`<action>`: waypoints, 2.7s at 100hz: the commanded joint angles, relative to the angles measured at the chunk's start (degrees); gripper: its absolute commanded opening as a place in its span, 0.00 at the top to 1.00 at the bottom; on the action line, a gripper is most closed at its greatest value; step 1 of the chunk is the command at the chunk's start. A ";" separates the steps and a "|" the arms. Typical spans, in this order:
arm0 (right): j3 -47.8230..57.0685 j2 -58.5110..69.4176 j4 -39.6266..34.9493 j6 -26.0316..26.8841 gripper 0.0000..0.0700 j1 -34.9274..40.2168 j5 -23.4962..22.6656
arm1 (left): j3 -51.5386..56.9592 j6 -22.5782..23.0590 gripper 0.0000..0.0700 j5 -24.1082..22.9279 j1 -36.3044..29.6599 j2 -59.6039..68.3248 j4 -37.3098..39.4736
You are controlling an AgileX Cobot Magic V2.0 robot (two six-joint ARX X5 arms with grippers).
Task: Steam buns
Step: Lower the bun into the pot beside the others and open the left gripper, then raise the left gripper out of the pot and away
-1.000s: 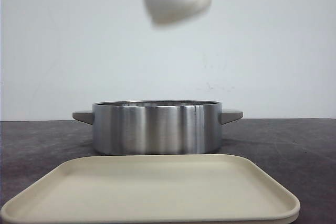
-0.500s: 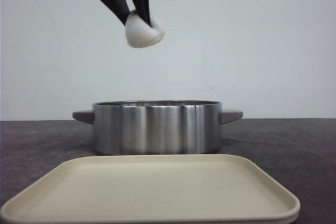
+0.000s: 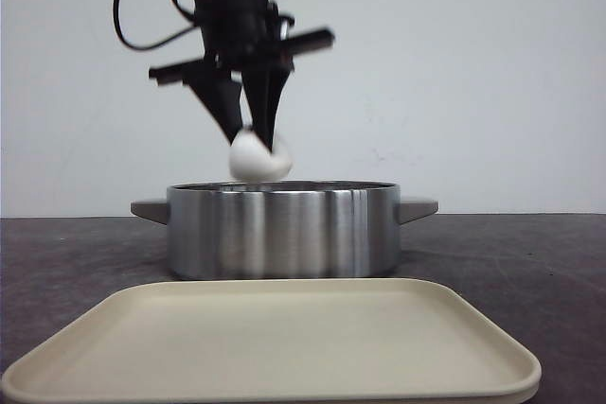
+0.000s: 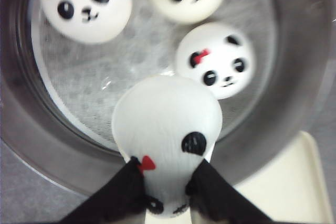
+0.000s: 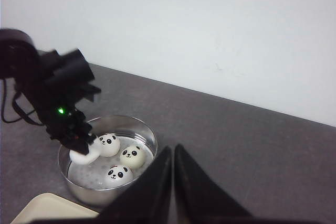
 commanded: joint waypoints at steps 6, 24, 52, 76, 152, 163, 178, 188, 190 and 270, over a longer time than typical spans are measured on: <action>0.85 0.24 -0.33 0.74 1.00 0.57 0.07 | 1.70 0.35 1.00 -0.17 0.35 2.32 0.28; 0.85 0.24 -1.18 1.16 1.00 0.57 0.09 | 1.70 -0.17 1.00 -0.22 1.01 3.78 1.79; 0.85 0.24 -1.20 1.16 1.00 0.57 0.09 | 1.68 -0.70 1.00 0.02 1.22 7.21 0.79; 0.85 0.24 -1.20 1.18 1.00 0.57 0.26 | 1.68 -1.38 1.00 -0.02 1.64 8.07 4.09; 0.85 0.24 -2.49 1.16 1.00 0.57 1.75 | 1.68 -2.25 0.77 0.09 2.25 10.78 2.80; 0.85 0.24 -2.49 1.16 1.00 0.57 1.75 | 1.68 -2.23 0.58 0.76 2.25 10.78 2.29; 0.85 0.24 -2.49 1.16 1.00 0.57 1.75 | 1.68 -2.25 0.31 1.16 2.25 10.78 1.38; 0.85 0.24 -2.49 1.16 1.00 0.57 1.73 | 1.70 -2.25 0.19 1.14 2.25 10.78 0.17; 0.85 0.24 -2.49 1.16 1.00 0.57 1.73 | 1.70 -2.25 0.15 1.14 2.25 10.78 0.04; 0.83 0.24 -1.57 -0.46 1.00 0.59 5.07 | 48.98 3.34 0.93 -0.37 2.32 9.97 -12.59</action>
